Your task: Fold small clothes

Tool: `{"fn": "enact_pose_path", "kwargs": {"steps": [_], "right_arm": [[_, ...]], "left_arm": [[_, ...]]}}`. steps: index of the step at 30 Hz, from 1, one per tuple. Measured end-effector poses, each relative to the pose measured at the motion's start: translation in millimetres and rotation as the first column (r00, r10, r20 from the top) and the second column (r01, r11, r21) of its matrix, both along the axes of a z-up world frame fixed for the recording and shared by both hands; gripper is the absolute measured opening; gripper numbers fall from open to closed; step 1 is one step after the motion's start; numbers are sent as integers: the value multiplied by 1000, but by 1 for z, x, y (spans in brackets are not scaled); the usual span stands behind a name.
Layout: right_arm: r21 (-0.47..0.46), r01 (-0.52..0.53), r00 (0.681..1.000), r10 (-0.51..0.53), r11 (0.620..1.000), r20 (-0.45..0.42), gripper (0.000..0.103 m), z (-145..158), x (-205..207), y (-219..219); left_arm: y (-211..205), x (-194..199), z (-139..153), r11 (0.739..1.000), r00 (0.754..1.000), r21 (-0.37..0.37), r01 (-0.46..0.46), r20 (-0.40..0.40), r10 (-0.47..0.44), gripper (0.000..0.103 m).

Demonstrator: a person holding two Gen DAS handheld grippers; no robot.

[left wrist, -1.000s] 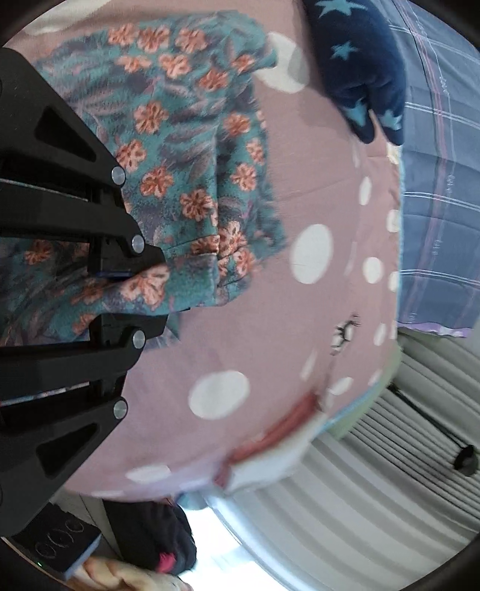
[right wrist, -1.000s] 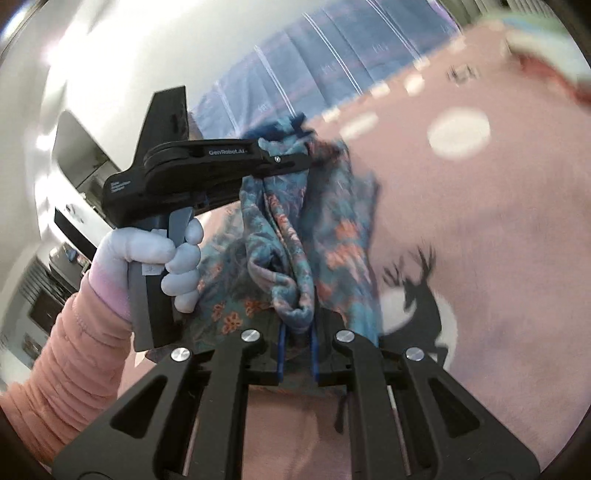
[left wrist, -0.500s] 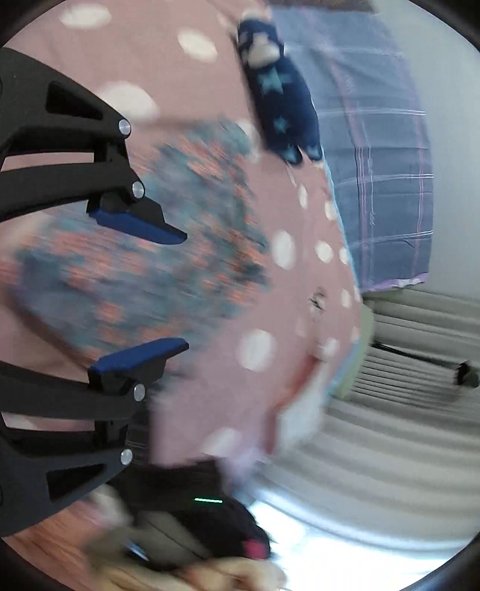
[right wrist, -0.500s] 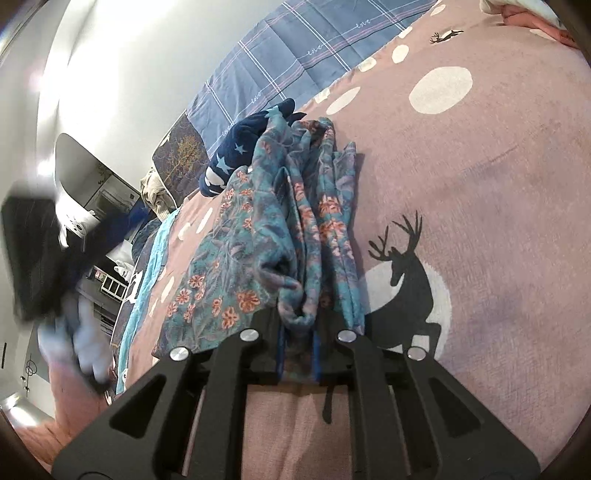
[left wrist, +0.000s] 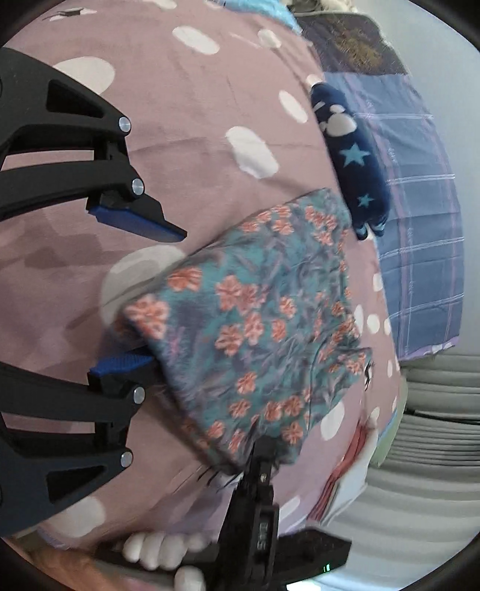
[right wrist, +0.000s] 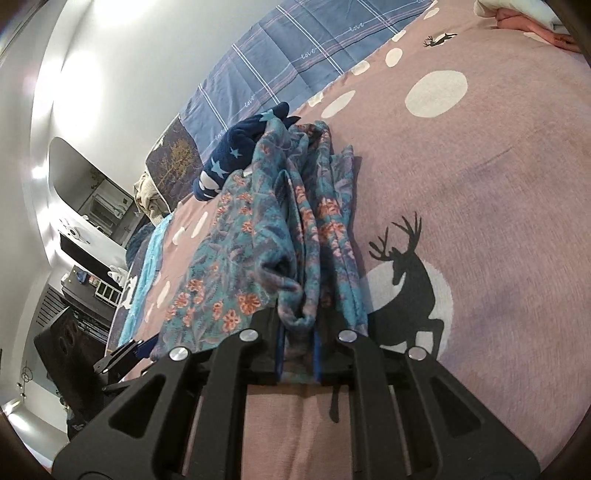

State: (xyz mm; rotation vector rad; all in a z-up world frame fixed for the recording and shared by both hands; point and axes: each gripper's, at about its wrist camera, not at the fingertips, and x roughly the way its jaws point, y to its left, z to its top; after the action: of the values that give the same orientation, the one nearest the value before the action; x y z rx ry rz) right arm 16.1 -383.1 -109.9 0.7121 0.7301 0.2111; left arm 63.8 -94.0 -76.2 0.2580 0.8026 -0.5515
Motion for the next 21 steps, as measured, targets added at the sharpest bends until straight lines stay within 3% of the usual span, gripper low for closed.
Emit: {"fn": "enact_pose_path", "kwargs": {"steps": [5,9,13,18,21], "right_arm": [[-26,10,1000,-10,1000,-24,12,-3,0,1],[-2,13,999,-13,1000,-32,12,-8,2,-2],[-17,11,999,-12,1000,-35,12,-6,3,-1],[-30,12,999,-13,999,-40,12,-5,4,1],[-37,10,999,-12,999,-41,12,-5,5,2]], "left_arm": [[6,-2,-7,998,998,21,-59,17,59,55],[20,0,-5,995,995,-67,-79,-59,75,55],[13,-5,2,993,999,-118,-21,-30,18,55],[-4,-1,-4,996,999,-85,-32,-16,31,55],[-8,1,-9,996,996,-6,-85,8,85,55]]}}
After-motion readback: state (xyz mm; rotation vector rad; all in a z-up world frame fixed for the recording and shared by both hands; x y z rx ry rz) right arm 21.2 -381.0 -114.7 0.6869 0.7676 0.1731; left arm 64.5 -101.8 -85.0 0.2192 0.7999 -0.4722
